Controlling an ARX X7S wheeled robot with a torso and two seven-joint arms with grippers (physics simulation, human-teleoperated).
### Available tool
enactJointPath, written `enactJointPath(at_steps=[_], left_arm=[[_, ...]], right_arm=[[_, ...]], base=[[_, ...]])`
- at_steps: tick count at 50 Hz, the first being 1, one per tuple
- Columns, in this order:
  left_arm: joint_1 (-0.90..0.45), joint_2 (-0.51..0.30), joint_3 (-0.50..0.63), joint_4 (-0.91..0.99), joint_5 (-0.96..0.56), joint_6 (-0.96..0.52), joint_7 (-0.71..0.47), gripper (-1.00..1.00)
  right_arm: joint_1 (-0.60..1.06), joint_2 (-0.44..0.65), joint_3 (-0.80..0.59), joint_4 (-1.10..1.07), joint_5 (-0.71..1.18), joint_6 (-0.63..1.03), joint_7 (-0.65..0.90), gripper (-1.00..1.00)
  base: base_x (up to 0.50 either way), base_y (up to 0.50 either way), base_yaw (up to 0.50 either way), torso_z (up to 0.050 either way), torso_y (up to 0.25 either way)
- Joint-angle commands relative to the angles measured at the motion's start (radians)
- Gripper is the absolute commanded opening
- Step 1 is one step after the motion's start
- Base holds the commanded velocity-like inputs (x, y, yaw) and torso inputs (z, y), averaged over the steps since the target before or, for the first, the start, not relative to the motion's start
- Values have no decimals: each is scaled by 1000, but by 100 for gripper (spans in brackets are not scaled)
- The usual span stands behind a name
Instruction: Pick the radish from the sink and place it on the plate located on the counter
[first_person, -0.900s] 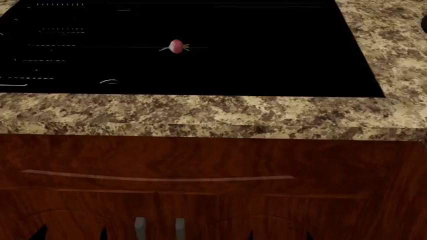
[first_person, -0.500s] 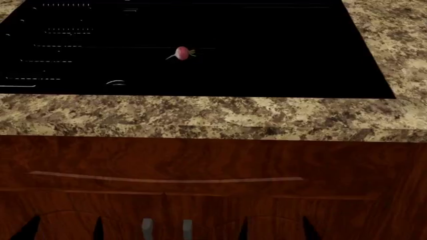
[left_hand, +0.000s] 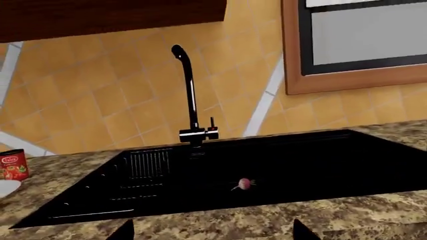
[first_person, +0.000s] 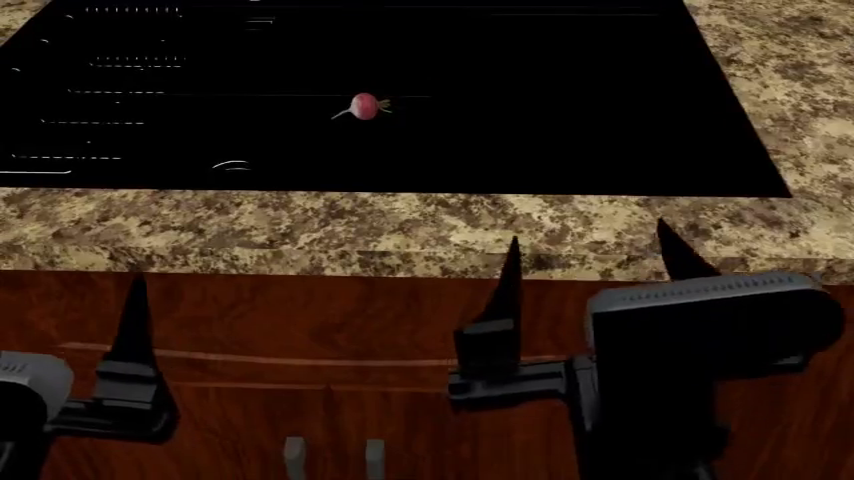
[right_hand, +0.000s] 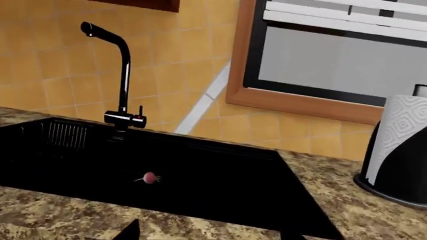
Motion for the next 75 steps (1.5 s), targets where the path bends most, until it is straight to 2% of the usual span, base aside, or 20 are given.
enactJointPath(at_steps=[1,10,21,25,33,45,63,75], left_arm=[[-187,-43,-14,111,-34,-225,20,100],[-255,-52,-13,135,-49,-284,26,100],[-400,-77,-7,168,-74,-435,41,100],[-419,-98,15,122,-64,-401,44,100],[-544,-101,17,84,-90,-496,67,100],[-577,-101,17,44,-93,-505,64,100],[-585,-117,28,32,-81,-494,44,100],[-588,-117,23,22,-85,-491,41,100]], right_arm=[[281,40,36,-113,41,344,-37,100],[383,52,39,-76,62,410,-59,100],[504,69,46,-62,72,508,-65,100],[555,62,51,-44,83,533,-74,100],[585,67,30,0,86,525,-73,100],[590,69,21,16,91,510,-71,100],[589,80,15,13,98,515,-66,100],[590,85,9,16,100,508,-61,100]], base=[[0,0,0,0,0],[0,0,0,43,0],[0,0,0,50,0],[0,0,0,50,0],[0,0,0,50,0],[0,0,0,50,0],[400,8,0,0,0],[438,245,0,0,0]])
